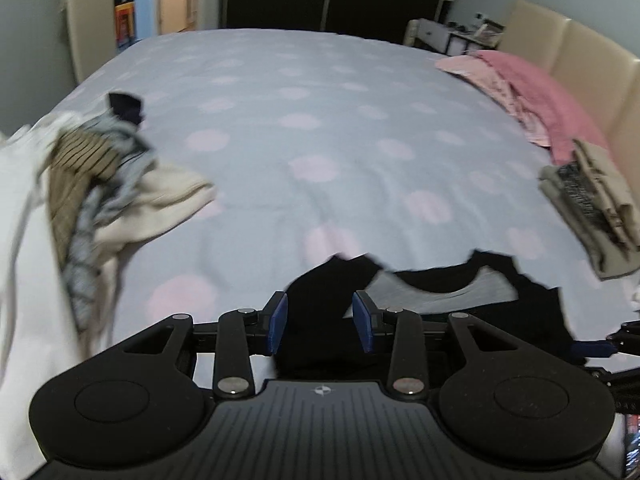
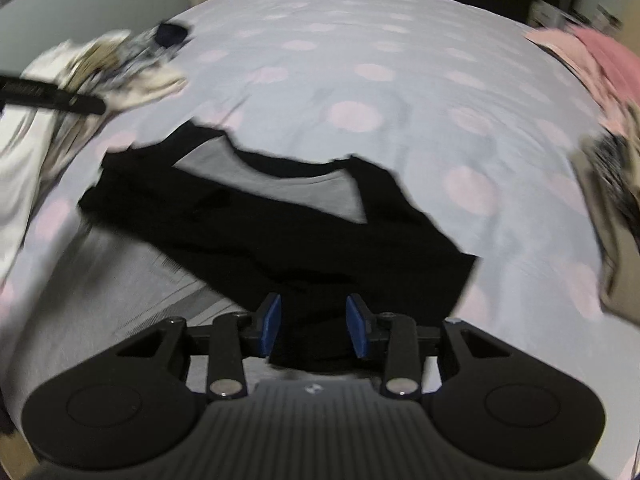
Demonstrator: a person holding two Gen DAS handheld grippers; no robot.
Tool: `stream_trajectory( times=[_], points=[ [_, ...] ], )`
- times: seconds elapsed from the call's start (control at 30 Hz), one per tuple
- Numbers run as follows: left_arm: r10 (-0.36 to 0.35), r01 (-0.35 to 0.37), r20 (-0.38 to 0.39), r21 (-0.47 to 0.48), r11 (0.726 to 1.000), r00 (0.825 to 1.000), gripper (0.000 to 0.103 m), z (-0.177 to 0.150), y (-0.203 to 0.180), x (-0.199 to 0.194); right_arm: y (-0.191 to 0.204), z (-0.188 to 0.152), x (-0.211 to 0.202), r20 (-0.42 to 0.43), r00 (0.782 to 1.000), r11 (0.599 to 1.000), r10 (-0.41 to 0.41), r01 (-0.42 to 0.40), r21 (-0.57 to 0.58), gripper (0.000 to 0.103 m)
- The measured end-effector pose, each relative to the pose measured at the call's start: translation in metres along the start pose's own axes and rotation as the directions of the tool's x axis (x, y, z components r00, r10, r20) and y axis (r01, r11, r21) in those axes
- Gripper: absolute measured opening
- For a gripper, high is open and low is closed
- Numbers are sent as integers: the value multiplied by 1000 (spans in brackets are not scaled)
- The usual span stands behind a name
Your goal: Fold clothes
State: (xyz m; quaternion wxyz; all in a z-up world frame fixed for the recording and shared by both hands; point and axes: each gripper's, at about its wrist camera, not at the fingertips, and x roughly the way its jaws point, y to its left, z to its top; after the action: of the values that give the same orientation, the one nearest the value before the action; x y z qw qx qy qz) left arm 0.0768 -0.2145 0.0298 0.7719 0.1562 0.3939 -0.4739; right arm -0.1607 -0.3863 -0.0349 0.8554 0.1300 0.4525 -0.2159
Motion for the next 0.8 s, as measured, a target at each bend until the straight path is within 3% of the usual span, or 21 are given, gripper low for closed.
stream_trajectory(
  times=[0.1, 0.27, 0.37, 0.47, 0.53, 0.67, 0.8],
  points=[
    [19, -19, -10, -18, 1000, 1000, 35, -10, 22, 5, 18, -4, 14, -23, 1000, 997, 3, -4, -81, 39],
    [-43, 39, -80, -51, 998, 996, 40, -22, 35, 32, 30, -14, 32, -47, 998, 984, -38, 30, -173, 39],
    [-37, 26, -117, -92, 995, 992, 40, -25, 39, 45, 30, -18, 40, -54, 995, 975, -79, 66, -212, 38],
    [-63, 43, -121, -164, 986, 991, 11, -26, 49, 51, 28, -20, 43, -49, 993, 968, -108, 94, -234, 21],
    [-75, 57, -86, -197, 979, 993, 9, -22, 54, 44, 25, -20, 41, -49, 993, 968, -110, 95, -233, 7],
    [-39, 33, -21, -224, 974, 999, 7, -14, 60, 29, 22, -11, 20, -47, 995, 975, -85, 73, -209, 6],
    [-6, 6, -2, -287, 958, 1000, 7, -5, 75, 27, 4, 4, -15, 2, 1000, 994, -16, 17, -108, 6]
  ],
)
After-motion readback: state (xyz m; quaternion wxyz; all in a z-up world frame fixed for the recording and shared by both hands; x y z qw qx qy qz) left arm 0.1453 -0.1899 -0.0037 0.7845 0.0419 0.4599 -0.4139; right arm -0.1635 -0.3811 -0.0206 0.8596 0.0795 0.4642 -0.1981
